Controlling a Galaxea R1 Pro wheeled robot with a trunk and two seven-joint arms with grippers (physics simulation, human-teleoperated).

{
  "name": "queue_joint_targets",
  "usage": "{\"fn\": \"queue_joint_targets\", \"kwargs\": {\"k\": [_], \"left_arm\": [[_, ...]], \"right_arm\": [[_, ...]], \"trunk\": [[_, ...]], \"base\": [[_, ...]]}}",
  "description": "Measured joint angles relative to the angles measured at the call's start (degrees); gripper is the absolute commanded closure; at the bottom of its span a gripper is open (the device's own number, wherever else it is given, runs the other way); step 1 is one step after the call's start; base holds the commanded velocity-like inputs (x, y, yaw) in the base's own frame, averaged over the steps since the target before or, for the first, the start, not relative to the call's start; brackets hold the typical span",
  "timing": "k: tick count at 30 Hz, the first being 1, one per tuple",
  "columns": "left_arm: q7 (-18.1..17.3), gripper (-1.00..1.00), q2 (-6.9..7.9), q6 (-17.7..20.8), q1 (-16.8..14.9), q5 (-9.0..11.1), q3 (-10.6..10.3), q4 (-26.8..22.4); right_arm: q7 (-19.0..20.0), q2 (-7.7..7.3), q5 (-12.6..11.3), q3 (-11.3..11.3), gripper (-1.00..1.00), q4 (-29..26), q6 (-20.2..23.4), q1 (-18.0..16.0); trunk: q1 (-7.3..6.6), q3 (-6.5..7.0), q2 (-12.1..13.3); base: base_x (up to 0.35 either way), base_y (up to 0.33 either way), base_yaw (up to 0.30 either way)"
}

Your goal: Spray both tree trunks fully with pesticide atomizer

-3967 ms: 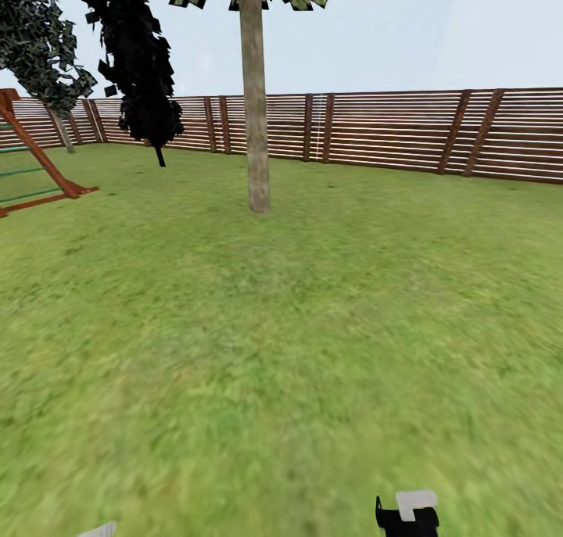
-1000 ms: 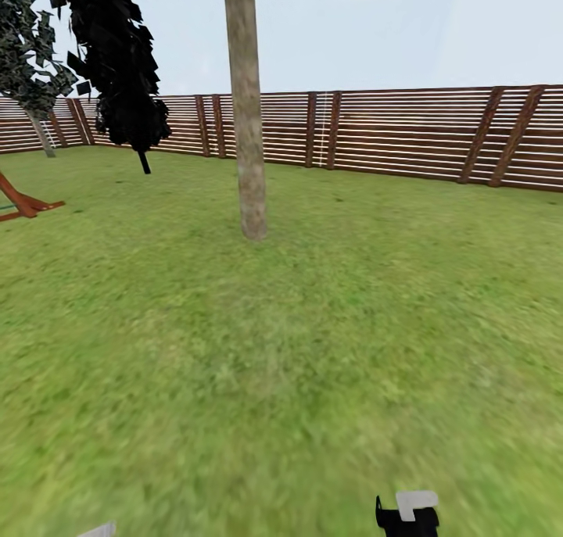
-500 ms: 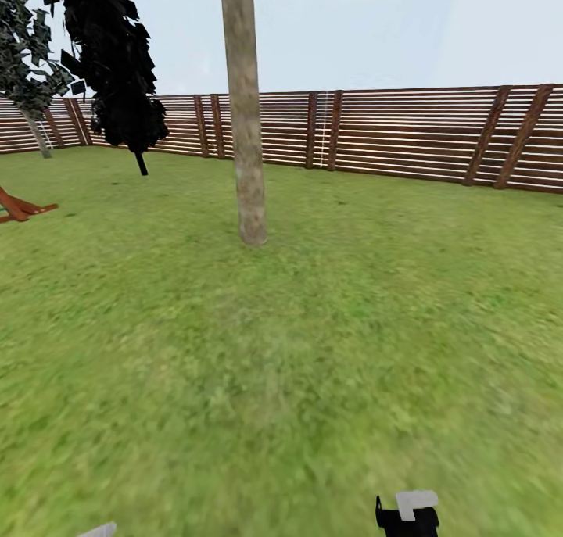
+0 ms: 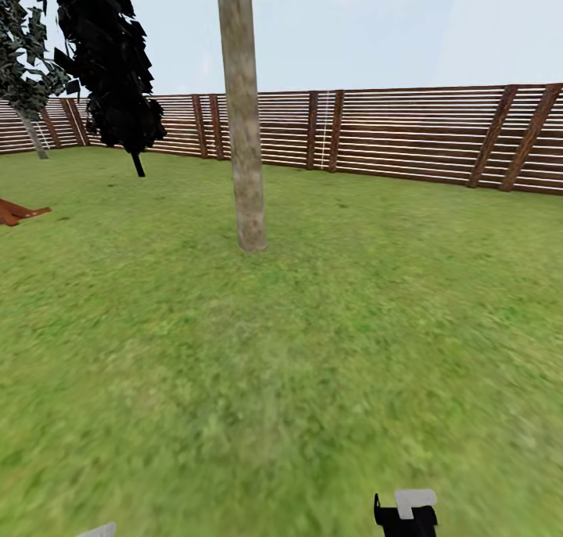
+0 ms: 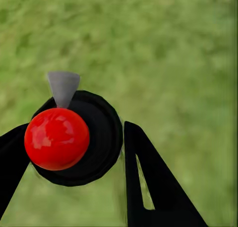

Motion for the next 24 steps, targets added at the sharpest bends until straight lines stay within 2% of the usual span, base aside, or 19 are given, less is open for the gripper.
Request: {"fn": "queue_joint_targets", "kwargs": {"k": [14, 24], "left_arm": [[0.0, 1.0, 0.02, 0.1, 0.0, 0.0, 0.0, 0.0], [0.0, 1.0, 0.01, 0.0, 0.0, 0.0, 0.0, 0.0]], "right_arm": [[0.2, -0.35, 0.4, 0.2, -1.0, 0.4, 0.0, 0.0], [0.2, -0.08, 0.4, 0.3, -1.0, 0.4, 0.0, 0.0]], "trunk": [[0.0, 0.0, 0.0], [0.0, 0.0, 0.0]], "base": [[0.34, 0.0, 0.0], [0.34, 0.0, 0.012]]}}
